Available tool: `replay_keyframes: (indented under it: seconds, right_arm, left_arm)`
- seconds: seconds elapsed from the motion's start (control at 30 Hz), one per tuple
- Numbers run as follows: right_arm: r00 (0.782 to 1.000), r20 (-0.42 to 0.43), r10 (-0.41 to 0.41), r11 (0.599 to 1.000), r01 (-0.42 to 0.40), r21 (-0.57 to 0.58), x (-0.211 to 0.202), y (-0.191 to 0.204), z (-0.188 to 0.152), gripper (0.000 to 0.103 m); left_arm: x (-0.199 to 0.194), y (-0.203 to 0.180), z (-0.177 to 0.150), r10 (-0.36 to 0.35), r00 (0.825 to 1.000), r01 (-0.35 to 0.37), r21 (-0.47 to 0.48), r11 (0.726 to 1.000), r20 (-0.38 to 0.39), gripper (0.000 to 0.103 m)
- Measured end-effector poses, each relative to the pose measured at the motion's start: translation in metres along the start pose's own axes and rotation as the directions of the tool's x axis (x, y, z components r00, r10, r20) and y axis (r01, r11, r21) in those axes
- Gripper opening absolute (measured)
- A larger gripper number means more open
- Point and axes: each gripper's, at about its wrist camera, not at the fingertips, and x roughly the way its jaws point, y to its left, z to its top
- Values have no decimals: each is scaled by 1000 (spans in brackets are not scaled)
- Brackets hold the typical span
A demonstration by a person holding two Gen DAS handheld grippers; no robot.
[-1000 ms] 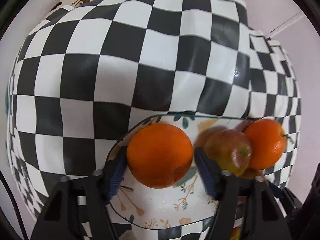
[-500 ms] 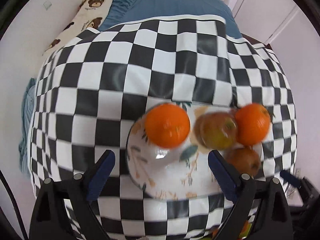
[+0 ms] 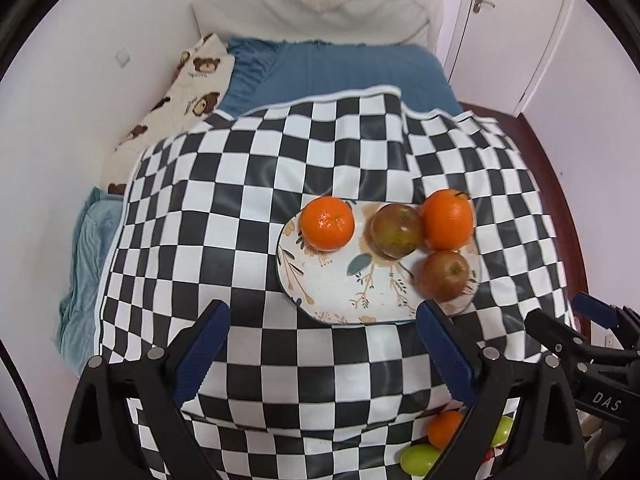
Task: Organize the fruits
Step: 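Move both tools back toward the remaining fruit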
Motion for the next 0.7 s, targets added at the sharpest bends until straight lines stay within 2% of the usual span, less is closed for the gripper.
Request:
replay_keyframes:
  seconds: [0.3,0.7]
  right_arm:
    - [994,107,-12,998,19,-59,-60,12,-25,94]
    - [981,187,42,998,-34,-50,-107,12,-51,94]
  left_arm:
    - [-51,-3,-25,5,995,-5,-7,1000,101,95]
    - [-84,-7,-50,-7,989,12,-31,999,148,95]
